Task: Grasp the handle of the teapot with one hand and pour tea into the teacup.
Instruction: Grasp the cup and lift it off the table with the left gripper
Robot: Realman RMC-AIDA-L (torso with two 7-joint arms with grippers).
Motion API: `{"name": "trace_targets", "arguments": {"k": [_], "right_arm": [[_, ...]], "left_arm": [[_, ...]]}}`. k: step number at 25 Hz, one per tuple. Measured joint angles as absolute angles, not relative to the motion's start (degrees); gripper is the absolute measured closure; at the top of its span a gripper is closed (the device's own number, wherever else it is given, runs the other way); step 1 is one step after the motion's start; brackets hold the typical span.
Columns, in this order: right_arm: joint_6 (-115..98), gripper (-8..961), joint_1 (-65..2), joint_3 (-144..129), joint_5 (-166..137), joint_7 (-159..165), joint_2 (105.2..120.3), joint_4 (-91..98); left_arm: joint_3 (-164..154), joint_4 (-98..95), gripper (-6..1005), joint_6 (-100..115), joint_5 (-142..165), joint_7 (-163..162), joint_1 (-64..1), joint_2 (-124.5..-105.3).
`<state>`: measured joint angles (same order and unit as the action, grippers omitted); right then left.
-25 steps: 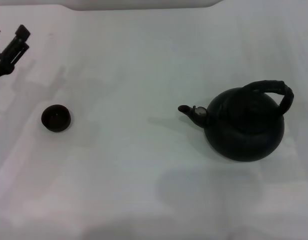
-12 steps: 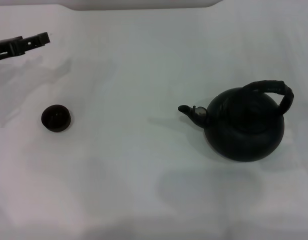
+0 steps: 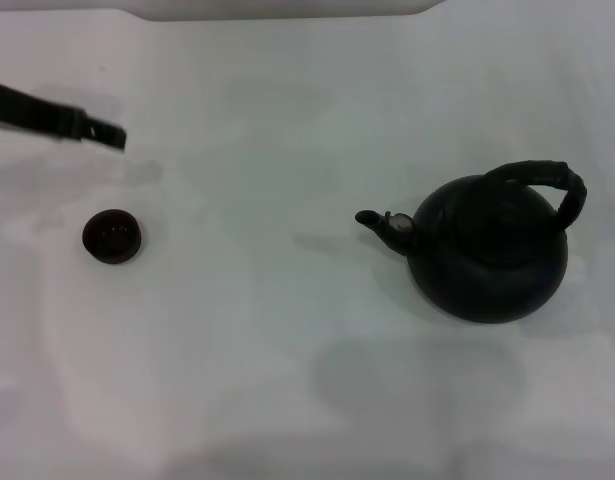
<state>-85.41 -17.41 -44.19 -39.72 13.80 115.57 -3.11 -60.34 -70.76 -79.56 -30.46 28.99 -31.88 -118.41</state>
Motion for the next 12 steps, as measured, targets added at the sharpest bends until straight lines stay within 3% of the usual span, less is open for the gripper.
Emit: {"name": "trace_targets", "arguments": {"k": [12], "right_arm": [[-84.5,70,-17.4,-44.2,-39.7,13.8,115.58,-3.1]], "left_arm": [[-72.7,-82.5,119,-89.3,-24.4,17.9,-30.9,-118.84]]}}
